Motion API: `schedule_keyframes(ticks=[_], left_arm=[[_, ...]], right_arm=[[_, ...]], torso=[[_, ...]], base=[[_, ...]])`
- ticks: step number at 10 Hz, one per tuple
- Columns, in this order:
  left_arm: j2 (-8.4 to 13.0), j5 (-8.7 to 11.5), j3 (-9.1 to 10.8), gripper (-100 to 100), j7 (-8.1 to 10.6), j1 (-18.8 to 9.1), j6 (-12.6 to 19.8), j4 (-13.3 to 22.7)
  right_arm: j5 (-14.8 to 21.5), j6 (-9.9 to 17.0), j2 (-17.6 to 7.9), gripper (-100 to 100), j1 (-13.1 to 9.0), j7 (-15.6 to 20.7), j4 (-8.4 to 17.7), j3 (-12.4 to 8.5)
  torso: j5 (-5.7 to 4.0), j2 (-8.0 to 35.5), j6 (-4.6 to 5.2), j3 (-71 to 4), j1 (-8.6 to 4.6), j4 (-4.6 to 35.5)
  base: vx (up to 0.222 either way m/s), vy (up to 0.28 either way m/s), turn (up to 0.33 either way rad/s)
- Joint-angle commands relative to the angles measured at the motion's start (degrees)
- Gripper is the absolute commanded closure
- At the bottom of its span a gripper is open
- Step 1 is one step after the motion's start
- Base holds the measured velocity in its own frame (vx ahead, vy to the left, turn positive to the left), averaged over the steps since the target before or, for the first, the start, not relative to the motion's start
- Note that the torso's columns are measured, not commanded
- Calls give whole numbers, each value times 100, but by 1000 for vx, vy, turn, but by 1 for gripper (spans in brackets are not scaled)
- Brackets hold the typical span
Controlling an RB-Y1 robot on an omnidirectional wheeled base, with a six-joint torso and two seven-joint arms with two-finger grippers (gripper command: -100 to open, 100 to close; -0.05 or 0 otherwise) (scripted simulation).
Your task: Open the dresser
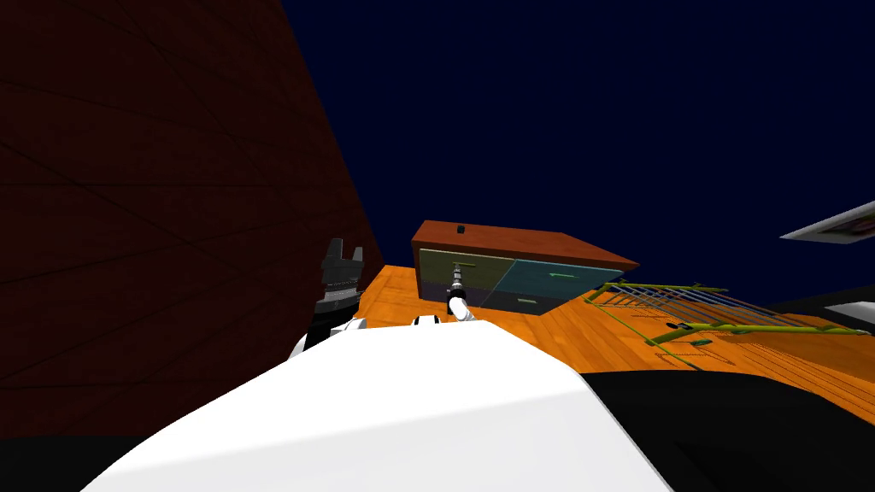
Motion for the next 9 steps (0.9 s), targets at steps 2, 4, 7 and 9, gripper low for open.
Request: schedule_keyframes(ticks=[2,4,7,9], left_arm=[[0,0,0,0,0,0,0,0],[0,0,0,0,0,0,0,0],[0,0,0,0,0,-1,0,0],[0,0,0,0,0,-2,0,0]], right_arm=[[318,360,-20,-100,184,-46,-29,112],[348,382,-30,-100,222,-48,-53,125],[312,337,-36,100,132,-24,-21,87],[319,292,-3,100,146,32,-84,96]], torso=[[0,0,-1,0,1,0],[-2,2,0,1,-4,1],[-1,3,-1,1,1,-1],[-3,33,-1,20,8,1]], base=[[82,10,45],[55,-2,24],[39,-4,-19],[-119,24,-39]])
